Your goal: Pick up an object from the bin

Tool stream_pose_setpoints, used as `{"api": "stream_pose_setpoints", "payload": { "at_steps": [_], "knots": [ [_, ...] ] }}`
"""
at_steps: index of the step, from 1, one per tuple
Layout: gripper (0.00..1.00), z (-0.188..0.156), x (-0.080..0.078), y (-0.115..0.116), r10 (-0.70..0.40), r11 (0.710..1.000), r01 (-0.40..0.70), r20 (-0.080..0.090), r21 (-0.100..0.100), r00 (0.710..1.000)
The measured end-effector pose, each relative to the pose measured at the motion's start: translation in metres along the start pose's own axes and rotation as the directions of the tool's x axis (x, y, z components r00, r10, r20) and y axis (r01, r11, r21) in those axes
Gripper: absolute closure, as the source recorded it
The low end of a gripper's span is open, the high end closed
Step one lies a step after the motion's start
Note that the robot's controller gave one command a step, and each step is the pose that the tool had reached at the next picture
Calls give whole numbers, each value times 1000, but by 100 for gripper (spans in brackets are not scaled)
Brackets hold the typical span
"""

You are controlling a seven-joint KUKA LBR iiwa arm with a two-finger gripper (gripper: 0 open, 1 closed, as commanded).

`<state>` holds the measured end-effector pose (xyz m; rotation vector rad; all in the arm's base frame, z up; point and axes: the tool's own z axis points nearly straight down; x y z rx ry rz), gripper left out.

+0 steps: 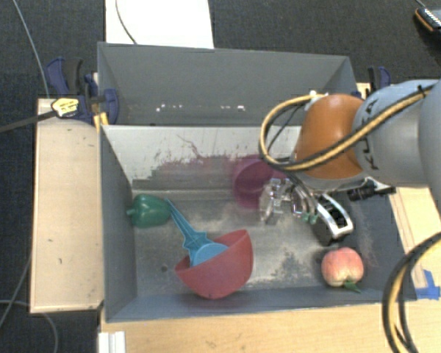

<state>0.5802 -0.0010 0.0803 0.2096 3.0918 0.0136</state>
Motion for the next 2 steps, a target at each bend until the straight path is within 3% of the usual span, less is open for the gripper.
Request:
{"api": "stream_pose_setpoints", "payload": {
  "at_steps": [1, 2],
  "knots": [
    [100, 10, 4, 12, 17, 1000, -17, -2, -1, 1000],
    [100, -25, -16, -17, -28, 1000, 28, 6, 0, 1000]
  ]
}}
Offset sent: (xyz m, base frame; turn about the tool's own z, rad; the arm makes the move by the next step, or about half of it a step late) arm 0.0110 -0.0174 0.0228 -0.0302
